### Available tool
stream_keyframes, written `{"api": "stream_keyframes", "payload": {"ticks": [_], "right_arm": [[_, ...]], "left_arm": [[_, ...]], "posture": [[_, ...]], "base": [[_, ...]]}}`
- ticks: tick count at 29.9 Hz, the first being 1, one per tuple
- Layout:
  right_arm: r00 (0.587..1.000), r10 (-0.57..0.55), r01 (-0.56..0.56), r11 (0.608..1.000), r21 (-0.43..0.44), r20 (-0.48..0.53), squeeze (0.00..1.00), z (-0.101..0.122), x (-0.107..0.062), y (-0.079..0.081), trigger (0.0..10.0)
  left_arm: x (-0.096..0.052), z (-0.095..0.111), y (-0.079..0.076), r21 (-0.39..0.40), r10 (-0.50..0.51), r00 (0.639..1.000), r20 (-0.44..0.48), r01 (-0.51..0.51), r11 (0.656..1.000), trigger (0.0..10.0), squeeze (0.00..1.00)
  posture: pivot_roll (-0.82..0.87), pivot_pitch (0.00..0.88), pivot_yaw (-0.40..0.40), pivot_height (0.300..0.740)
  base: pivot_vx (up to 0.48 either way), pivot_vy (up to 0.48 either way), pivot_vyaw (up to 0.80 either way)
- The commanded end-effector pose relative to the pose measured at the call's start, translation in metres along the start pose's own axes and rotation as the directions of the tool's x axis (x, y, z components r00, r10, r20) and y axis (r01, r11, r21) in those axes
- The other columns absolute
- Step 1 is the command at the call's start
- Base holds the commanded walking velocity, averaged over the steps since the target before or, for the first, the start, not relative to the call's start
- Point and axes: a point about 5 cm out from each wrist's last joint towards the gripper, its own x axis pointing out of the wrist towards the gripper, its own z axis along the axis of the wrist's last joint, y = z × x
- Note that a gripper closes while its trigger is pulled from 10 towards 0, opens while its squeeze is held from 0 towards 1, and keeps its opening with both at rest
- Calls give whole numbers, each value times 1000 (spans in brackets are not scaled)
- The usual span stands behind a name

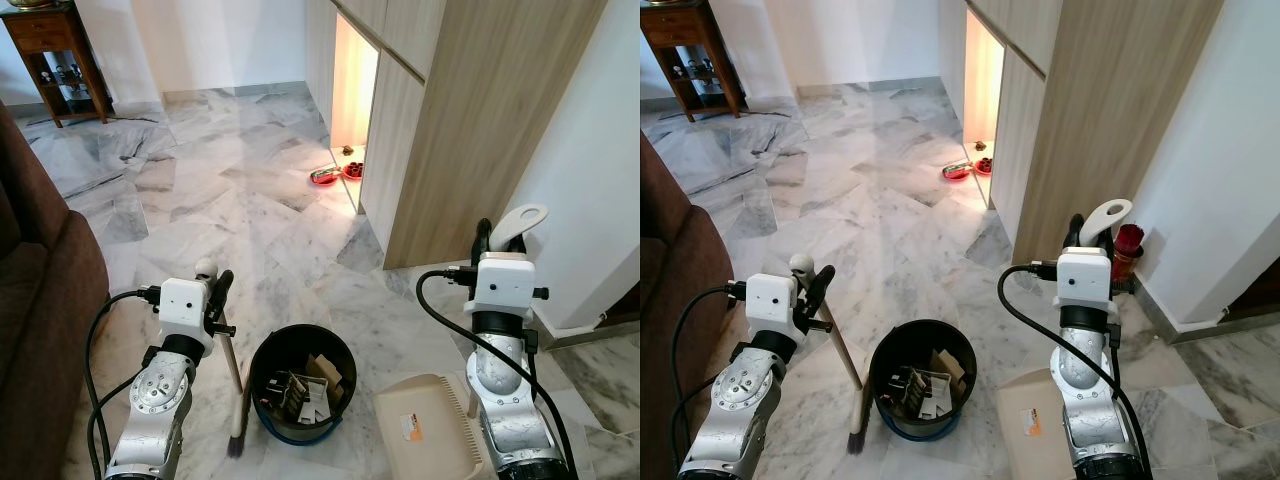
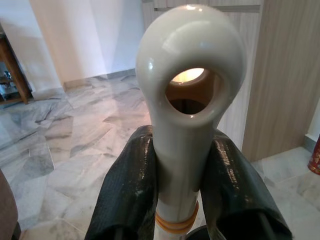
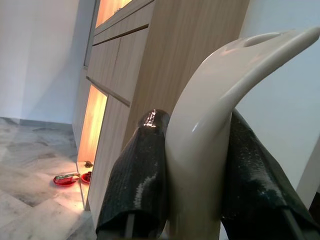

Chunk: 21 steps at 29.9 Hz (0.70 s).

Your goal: Sweep floor

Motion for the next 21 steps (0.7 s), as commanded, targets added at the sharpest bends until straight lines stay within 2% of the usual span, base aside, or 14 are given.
{"api": "stream_keyframes", "payload": {"ticks": [1,15,21], "right_arm": [[999,-9,9,1000,3,42,0,8,6,-2,10000],[1000,0,0,1000,8,30,0,5,6,0,10000],[1000,10,-10,1000,15,26,0,5,4,5,10000]], "left_arm": [[3,11,1,-1,4,999,48,-4,1000,10000,0],[2,11,-1,-9,1,999,50,-1,1000,10000,0],[3,12,2,-6,-1,999,52,1,1000,10000,0]], "posture": [[-89,0,-2,740],[-84,0,-7,740],[-78,0,5,740]], "base": [[0,0,0],[0,0,0],[0,0,0]]}}
